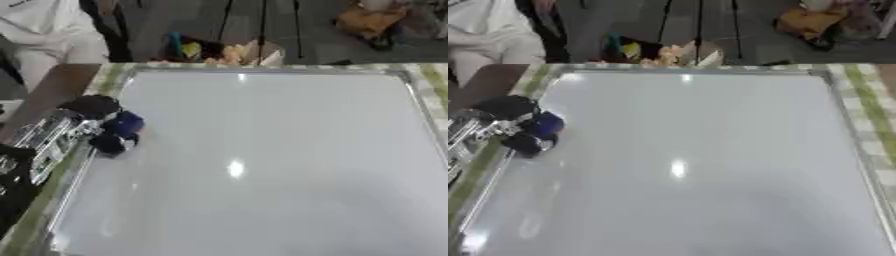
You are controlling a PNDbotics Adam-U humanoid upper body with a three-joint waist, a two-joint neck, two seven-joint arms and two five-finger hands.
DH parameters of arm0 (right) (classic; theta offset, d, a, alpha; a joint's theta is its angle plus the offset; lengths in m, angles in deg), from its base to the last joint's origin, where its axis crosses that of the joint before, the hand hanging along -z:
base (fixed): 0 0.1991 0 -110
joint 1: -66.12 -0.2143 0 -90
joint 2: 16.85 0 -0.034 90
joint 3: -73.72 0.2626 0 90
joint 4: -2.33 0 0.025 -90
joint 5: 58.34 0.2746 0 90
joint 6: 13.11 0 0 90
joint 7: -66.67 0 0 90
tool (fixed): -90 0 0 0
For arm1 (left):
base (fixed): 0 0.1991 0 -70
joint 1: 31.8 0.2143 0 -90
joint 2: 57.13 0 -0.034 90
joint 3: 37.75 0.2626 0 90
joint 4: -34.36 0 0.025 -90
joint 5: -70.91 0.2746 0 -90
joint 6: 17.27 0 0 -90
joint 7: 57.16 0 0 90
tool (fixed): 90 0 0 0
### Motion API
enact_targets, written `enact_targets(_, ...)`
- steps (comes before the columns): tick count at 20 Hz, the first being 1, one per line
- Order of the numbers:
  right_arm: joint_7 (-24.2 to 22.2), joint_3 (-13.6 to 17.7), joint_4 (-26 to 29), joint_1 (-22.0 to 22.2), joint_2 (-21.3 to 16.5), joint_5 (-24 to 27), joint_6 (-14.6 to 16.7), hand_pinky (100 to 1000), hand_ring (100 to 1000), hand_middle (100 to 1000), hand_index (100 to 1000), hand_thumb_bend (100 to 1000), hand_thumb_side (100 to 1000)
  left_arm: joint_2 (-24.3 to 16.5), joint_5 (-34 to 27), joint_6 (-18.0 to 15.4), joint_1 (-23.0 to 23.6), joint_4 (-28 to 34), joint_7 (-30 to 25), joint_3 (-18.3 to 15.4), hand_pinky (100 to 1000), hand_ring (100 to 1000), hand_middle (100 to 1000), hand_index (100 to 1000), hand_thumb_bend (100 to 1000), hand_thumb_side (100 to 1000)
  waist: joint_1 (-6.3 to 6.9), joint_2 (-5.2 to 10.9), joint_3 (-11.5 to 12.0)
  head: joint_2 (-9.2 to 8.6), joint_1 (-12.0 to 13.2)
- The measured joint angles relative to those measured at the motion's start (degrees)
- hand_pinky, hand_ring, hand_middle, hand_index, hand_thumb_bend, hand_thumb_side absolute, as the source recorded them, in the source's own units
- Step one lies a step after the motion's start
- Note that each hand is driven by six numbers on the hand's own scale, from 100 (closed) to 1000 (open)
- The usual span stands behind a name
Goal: Wipe the whiteboard clean with a brush.
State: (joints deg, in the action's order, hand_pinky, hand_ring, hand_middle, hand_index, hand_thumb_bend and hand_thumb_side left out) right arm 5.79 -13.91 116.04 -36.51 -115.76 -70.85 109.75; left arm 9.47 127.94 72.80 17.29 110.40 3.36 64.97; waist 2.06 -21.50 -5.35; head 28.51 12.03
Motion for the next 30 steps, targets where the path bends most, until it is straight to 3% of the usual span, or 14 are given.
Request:
enact_targets(17,0.01,-0.29,0.00,0.00,0.39,0.00,-0.21,809,756,551,817,100,936,0.62,-0.94,-1.51,-0.90,3.04,-3.19,2.64,397,510,346,444,100,591,0.19,-0.05,-0.26,-0.38,0.23)
enact_targets(30,0.02,-0.29,0.00,-0.01,0.39,0.00,-0.23,810,756,551,817,100,935,0.62,-5.05,-2.33,-0.53,5.51,-5.91,4.00,388,504,341,442,100,601,0.11,-0.05,-0.11,-0.38,0.26)
